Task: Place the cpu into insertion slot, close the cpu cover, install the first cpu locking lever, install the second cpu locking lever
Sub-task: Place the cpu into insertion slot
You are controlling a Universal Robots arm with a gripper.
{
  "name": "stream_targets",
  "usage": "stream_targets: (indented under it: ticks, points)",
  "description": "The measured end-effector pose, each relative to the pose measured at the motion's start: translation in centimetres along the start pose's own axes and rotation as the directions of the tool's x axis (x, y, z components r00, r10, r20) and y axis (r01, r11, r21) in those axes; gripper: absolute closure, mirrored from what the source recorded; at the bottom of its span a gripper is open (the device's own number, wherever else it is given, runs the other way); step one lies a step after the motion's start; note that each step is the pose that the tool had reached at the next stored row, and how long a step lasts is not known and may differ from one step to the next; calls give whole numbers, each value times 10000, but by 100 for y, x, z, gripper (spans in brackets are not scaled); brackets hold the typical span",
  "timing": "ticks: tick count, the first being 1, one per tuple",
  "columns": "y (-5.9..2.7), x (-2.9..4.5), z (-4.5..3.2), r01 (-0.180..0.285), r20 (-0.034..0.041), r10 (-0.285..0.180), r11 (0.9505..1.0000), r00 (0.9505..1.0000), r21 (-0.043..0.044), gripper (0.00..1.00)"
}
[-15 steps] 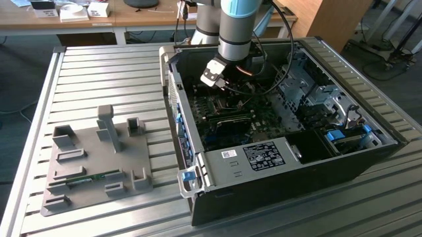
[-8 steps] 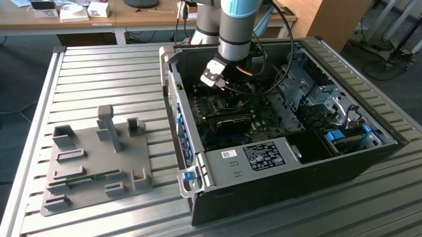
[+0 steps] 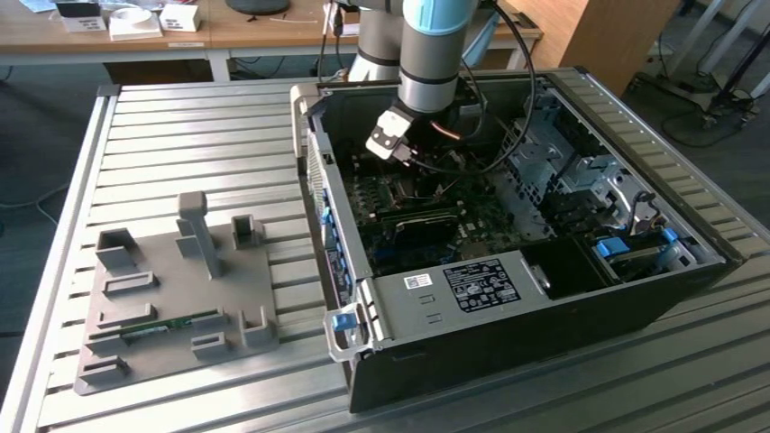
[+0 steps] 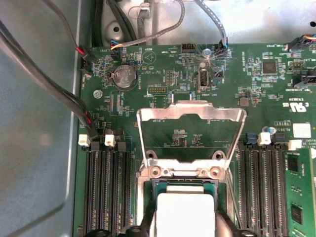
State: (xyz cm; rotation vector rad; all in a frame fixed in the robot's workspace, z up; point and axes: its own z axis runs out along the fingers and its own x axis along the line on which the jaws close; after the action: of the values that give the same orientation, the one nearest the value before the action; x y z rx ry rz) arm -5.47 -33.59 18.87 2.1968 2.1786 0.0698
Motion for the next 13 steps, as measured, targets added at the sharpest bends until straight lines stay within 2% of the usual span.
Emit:
stream_targets:
  ticks: [1,2,3,9,13]
  points:
    - [0,1,1,0,1,0,10000,10000,3,34]
    - [-1,0,-2,1,8,-1,10000,10000,11,34]
    - [-2,-3,-7,2,21,-2,10000,10000,18,27]
    - [-2,-3,-8,1,23,-1,10000,10000,19,27]
    - [0,-3,-37,1,34,-1,10000,10000,18,27]
